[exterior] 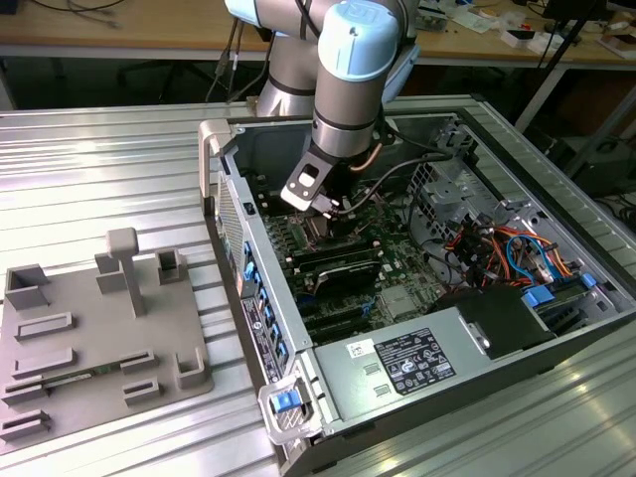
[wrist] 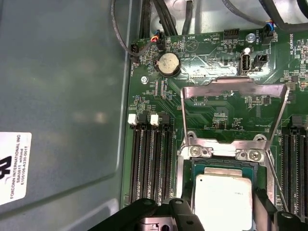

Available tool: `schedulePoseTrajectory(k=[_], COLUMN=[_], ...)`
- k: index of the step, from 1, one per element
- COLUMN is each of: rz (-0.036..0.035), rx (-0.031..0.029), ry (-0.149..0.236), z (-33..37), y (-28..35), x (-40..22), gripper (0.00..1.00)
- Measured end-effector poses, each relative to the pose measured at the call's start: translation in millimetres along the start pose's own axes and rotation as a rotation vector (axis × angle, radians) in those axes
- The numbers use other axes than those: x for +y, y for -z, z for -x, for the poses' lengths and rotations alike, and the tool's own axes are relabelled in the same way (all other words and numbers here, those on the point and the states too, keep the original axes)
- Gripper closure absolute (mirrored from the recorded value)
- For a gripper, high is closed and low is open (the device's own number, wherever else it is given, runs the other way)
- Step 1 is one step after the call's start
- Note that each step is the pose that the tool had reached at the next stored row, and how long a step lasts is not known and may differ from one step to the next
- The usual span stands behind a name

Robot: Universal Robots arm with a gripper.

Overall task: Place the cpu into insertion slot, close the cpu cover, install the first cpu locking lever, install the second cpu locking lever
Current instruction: 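Place the cpu into insertion slot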

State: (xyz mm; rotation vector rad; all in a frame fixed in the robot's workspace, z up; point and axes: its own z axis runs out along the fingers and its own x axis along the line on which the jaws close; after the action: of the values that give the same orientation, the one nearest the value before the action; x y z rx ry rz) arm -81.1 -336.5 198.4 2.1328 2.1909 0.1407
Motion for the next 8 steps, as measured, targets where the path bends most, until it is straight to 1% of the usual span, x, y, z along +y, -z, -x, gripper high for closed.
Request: schedulePoseTrajectory(k=[5,8], rz=[-0.0003,-0.0004], rx=[-0.0037,-0.0044], ry=[0.000,0.001], z=[0.0,0.1], y=[-0.5,-1.1], x=[0.3,1.8], gripper=[0.45,0.45])
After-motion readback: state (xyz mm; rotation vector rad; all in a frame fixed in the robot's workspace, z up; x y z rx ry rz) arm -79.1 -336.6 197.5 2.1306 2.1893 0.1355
